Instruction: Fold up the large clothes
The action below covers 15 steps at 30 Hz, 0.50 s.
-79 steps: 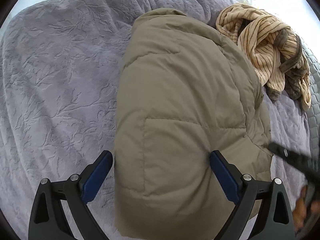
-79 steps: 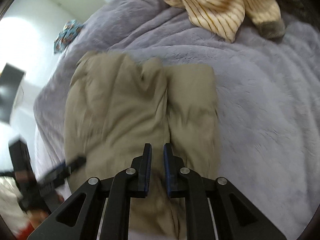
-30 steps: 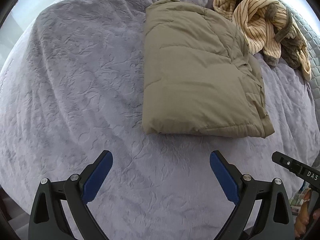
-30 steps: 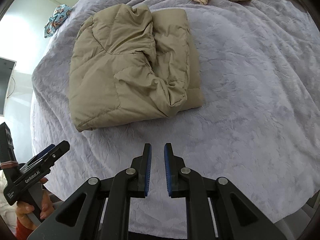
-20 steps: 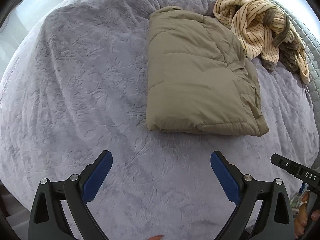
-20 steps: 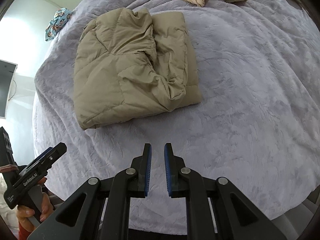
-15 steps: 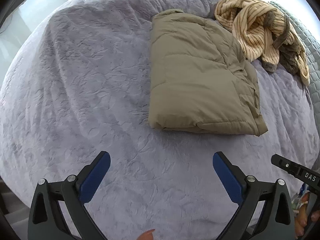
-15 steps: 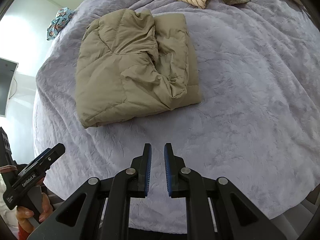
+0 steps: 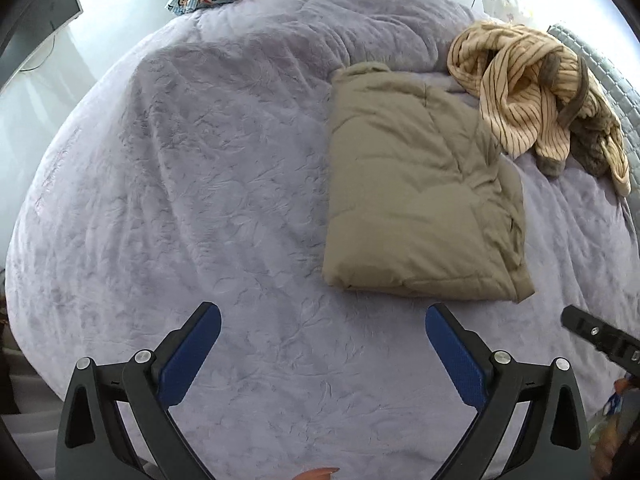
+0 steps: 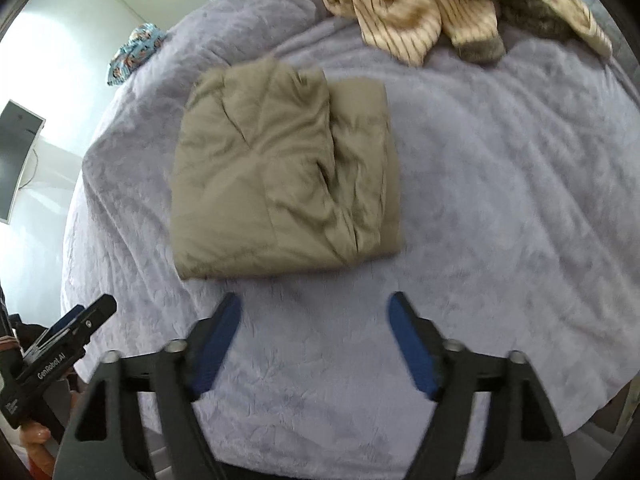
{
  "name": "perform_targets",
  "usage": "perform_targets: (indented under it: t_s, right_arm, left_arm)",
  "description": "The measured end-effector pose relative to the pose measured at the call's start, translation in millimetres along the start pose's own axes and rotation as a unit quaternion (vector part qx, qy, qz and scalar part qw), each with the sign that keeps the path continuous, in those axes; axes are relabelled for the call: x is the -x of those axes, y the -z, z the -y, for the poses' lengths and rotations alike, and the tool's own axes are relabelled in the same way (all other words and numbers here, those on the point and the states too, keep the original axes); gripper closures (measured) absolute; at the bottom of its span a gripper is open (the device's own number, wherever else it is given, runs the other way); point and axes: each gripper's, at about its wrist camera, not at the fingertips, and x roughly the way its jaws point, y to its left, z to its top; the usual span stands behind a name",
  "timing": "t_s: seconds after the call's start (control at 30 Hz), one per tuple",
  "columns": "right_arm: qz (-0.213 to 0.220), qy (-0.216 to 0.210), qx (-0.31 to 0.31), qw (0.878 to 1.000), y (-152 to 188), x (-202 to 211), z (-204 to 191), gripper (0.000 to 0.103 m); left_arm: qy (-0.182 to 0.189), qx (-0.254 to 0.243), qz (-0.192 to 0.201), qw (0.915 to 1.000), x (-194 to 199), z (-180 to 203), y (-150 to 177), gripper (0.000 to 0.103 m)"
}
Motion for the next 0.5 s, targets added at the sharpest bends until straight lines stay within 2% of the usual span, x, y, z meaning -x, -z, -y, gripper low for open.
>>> perform_targets:
  t_s: [0.07, 0.1, 0.17, 0.2, 0.3, 0.43, 0.5]
  right_arm:
    - [0.019, 0.003, 0.008, 1.000, -6.2, 10.6, -6.0, 0.021]
    - [0.027, 0.005, 0.011, 1.000, -8.8, 14.9, -8.5, 0.018]
    - [0.045, 0.002, 0.016, 0.999, -15.7, 25.7, -13.7, 0.008]
    - [0.053, -0.002, 0.019, 0.998, -18.3, 29.9, -15.5, 0.000]
    - [0.068, 0.000, 0.028, 0.997, -25.2, 41.0, -22.3, 0.000]
    - [0.086, 0.043, 0.055, 0.994, -29.7, 55.0, -35.4, 0.000]
    - [0.093, 0.049, 0.058, 0.993, -32.4, 61.9, -39.0, 0.000]
  left_arm:
    - [-0.014, -0.006, 0.010, 0.9998, 7.8, 2.2, -4.0, 0.001]
    - [-0.017, -0.009, 0.015, 0.9997, 12.5, 3.2, -6.7, 0.001]
    - [-0.014, -0.010, 0.027, 0.9995, 22.6, 4.3, -13.0, 0.001]
    - [-0.012, -0.010, 0.031, 0.9994, 25.5, 5.4, -15.5, 0.001]
    - [-0.008, -0.006, 0.051, 0.9987, 39.5, 6.7, -23.5, 0.001]
    - [0.009, 0.000, 0.066, 0.9978, 55.1, 9.7, -34.7, 0.001]
    - [0.011, 0.000, 0.075, 0.9971, 63.4, 12.1, -38.1, 0.001]
